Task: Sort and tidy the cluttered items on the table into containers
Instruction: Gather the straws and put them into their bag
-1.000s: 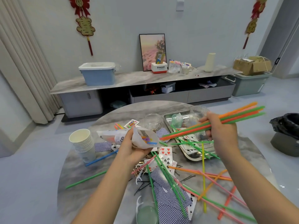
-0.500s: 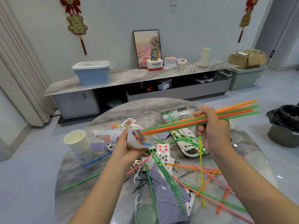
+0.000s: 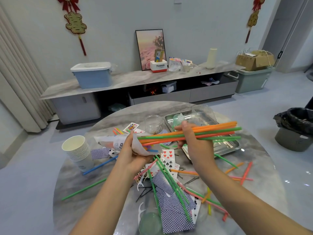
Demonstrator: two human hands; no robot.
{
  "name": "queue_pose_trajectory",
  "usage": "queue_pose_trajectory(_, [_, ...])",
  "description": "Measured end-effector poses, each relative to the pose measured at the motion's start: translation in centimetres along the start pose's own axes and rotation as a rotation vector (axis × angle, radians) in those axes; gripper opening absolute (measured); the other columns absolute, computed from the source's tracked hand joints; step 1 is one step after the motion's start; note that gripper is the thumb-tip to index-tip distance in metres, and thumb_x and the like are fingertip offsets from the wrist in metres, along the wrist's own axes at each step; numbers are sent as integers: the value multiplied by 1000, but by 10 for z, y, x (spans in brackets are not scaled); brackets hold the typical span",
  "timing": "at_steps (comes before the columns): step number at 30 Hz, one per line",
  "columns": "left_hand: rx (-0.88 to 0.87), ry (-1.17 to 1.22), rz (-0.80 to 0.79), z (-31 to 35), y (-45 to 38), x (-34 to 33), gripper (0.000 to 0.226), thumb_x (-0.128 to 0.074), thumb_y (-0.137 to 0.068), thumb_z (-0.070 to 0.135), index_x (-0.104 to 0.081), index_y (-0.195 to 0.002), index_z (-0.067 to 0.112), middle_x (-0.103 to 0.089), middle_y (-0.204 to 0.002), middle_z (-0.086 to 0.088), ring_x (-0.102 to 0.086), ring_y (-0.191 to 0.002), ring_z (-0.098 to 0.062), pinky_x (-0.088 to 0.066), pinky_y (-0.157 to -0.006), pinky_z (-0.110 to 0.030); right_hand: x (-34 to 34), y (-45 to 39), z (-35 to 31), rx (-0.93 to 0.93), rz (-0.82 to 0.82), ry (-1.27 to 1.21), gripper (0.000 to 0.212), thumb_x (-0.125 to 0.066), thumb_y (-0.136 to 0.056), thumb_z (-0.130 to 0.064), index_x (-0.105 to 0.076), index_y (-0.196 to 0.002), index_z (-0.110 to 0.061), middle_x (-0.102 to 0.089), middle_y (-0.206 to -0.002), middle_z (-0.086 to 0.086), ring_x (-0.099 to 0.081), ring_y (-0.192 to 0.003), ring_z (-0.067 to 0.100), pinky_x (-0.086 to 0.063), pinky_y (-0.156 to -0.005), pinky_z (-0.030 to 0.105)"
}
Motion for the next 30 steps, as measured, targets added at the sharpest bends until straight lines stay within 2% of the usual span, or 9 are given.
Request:
queue_pose_trajectory(3, [-16, 31, 10, 4, 3, -2, 37, -59, -88, 41, -53, -92, 4, -49, -88, -13, -54, -85, -29, -41, -91, -63, 4, 0, -9, 31, 66, -41, 34, -51, -95, -28, -70, -68, -19, -55, -49, 3, -54, -45, 14, -49, -53, 23])
queue_pose_trajectory(6, [6, 47, -20, 9, 6, -4, 45, -64, -82, 43, -53, -104, 5, -51, -104, -18, -52, -112, -35, -39, -95, -64, 8, -1, -12, -5, 104, -99, 36, -51, -95, -28, -69, -65, -19, -53, -46, 4, -51, -42, 15, -48, -53, 26])
queue_pose_trajectory(8, [12, 38, -32, 9, 8, -7, 45, -63, -82, 44, -53, -101, 4, -51, -101, -18, -50, -116, -38, -37, -97, -64, 9, -1, -11, -19, 107, -112, 35, -51, -94, -29, -70, -66, -18, -54, -47, 4, -52, -43, 16, -49, -54, 27])
queue_pose_trajectory(13, [16, -2, -38, 5, 13, -14, 40, -54, -91, 42, -53, -99, 3, -53, -94, -18, -55, -95, -41, -40, -81, -66, 2, 5, -11, 61, 48, -36, 26, -54, -92, -31, -71, -78, -18, -66, -66, 8, -59, -52, 11, -50, -53, 19])
queue_pose_trajectory(15, [28, -15, -46, 0, 14, -16, 44, -53, -92, 42, -53, -104, 0, -51, -105, -22, -52, -101, -43, -39, -81, -65, -6, 9, -4, 56, -6, 23, 26, -55, -85, -42, -71, -85, -22, -67, -75, 5, -60, -54, 5, -47, -54, 16])
queue_pose_trajectory(19, [78, -22, -112, -12, 18, -23, 56, -52, -90, 45, -52, -118, -4, -53, -122, -30, -52, -109, -47, -41, -78, -63, -24, 10, 11, 103, -96, 139, 26, -53, -81, -51, -71, -92, -36, -55, -95, -16, -59, -87, 1, -46, -77, 18])
queue_pose_trajectory(23, [77, 13, -89, -21, 17, -24, 54, -51, -92, 43, -48, -126, 1, -46, -134, -27, -43, -127, -41, -39, -91, -63, -35, -1, 28, 36, -160, 127, 19, -46, -91, -51, -59, -97, -64, -43, -112, -4, -51, -105, 5, -42, -90, 23])
queue_pose_trajectory(27, [87, 40, -92, -29, 21, -28, 55, -50, -92, 43, -49, -122, -3, -53, -124, -27, -50, -116, -41, -40, -88, -62, -48, -3, 41, 52, -236, 161, 52, -42, -84, -57, -39, -135, -47, -31, -130, -10, -38, -120, -7, -31, -100, 7])
queue_pose_trajectory(30, [60, 85, -100, -21, 25, -31, 46, -53, -93, 41, -55, -109, -2, -65, -99, -29, -58, -97, -41, -43, -77, -56, -49, -1, 44, 23, -229, 62, 81, -58, -67, -69, -31, -138, -40, -28, -144, -15, -33, -127, -9, -31, -97, 2])
Point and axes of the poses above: each hand's wrist, its own y-axis away from the middle knuckle, its own x-axis out of the back of the hand, z = x × y, the point moved 7 cm from there along -y, towards the middle knuckle
